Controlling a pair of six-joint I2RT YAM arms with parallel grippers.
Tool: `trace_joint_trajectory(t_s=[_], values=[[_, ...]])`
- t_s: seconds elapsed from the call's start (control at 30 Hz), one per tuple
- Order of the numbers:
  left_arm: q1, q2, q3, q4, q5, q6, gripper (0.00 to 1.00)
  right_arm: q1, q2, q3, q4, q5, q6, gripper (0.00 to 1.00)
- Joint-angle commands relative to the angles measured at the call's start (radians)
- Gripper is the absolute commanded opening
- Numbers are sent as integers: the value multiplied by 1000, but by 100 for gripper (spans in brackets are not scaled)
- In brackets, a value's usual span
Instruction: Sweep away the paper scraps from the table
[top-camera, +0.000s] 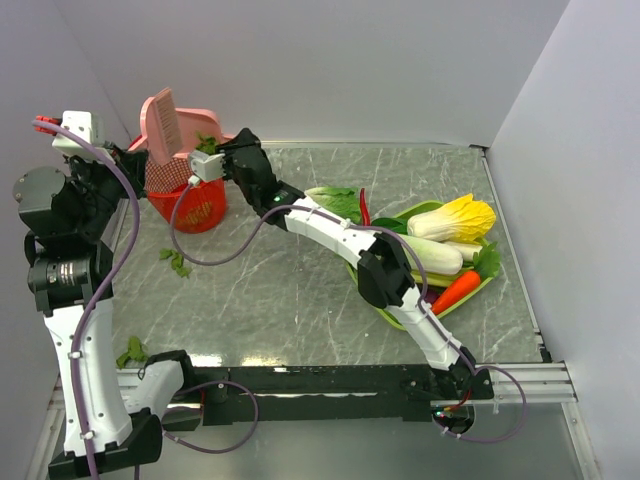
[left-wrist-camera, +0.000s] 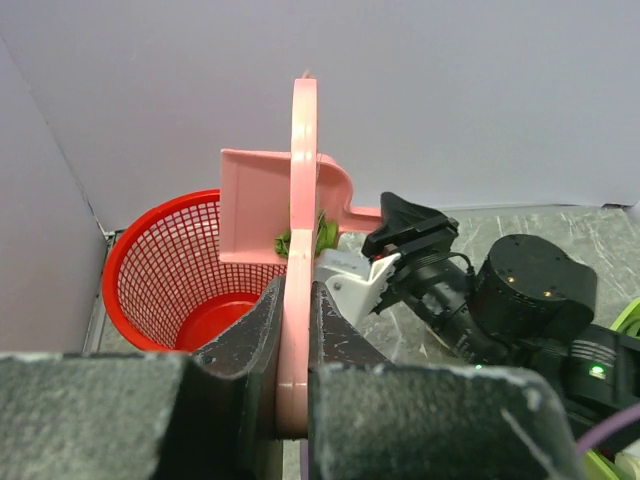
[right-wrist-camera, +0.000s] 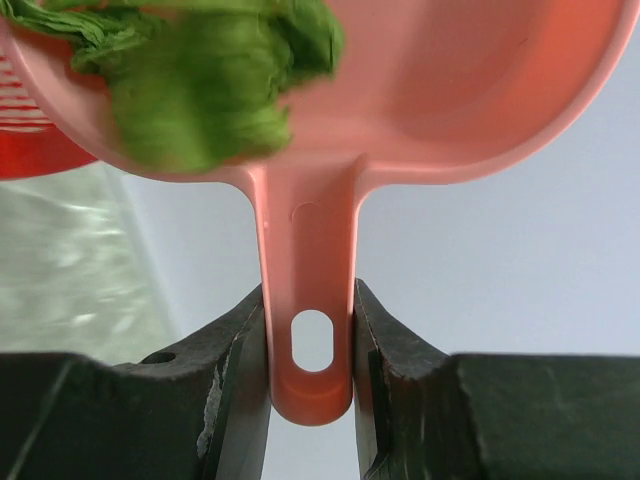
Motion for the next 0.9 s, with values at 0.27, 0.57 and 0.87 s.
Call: trace_joint_trajectory(t_s=[0.27, 0.57, 0.87], values=[[19, -26, -7, 40, 56, -36, 1, -22, 3, -2, 290, -19, -307, 0], [18, -17, 22, 25, 17, 3, 1, -26, 0, -28, 326, -38, -318, 0], [21, -6, 40, 16, -5, 26, 1, -53, 8, -5, 331, -52, -258, 0]])
